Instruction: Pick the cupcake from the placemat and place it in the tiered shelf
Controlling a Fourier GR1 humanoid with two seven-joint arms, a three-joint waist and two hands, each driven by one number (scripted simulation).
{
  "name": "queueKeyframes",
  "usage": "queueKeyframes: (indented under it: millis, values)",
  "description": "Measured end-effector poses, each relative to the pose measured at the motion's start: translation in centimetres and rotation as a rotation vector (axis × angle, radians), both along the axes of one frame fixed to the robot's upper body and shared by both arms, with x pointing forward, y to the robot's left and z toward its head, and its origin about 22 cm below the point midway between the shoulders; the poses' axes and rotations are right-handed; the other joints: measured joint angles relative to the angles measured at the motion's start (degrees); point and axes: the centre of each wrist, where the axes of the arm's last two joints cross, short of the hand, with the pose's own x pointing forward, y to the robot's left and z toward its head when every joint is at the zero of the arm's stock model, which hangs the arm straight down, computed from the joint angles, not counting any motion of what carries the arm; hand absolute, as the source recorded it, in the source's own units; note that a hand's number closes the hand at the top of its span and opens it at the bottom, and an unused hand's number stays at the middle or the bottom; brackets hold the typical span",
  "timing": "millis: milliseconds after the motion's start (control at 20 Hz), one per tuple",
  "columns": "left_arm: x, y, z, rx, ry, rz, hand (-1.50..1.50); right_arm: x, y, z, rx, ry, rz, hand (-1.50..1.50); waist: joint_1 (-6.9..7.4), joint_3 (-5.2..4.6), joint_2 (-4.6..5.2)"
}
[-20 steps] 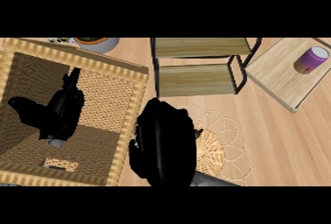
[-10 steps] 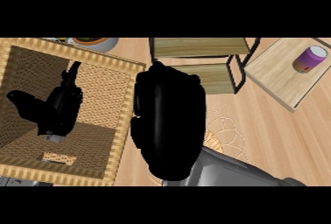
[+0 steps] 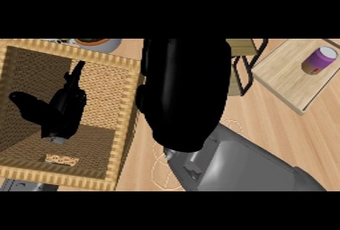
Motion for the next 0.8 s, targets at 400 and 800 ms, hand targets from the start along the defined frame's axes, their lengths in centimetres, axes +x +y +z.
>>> queueKeyframes:
  millis: [400,800]
  values:
    - [-1.3,-1.4,-3.5,0.18,0.061,-0.057,0.0,2.3,-0.1,4.8,0.009,-0.06,-0.095,1.5,0.42,0.06,0.18]
    - [-1.7,-1.9,-4.4,0.192,0.039,-0.071,0.0,6.5,-0.3,4.5,-0.076,-0.039,-0.199,1.5,0.9,0.11,0.38]
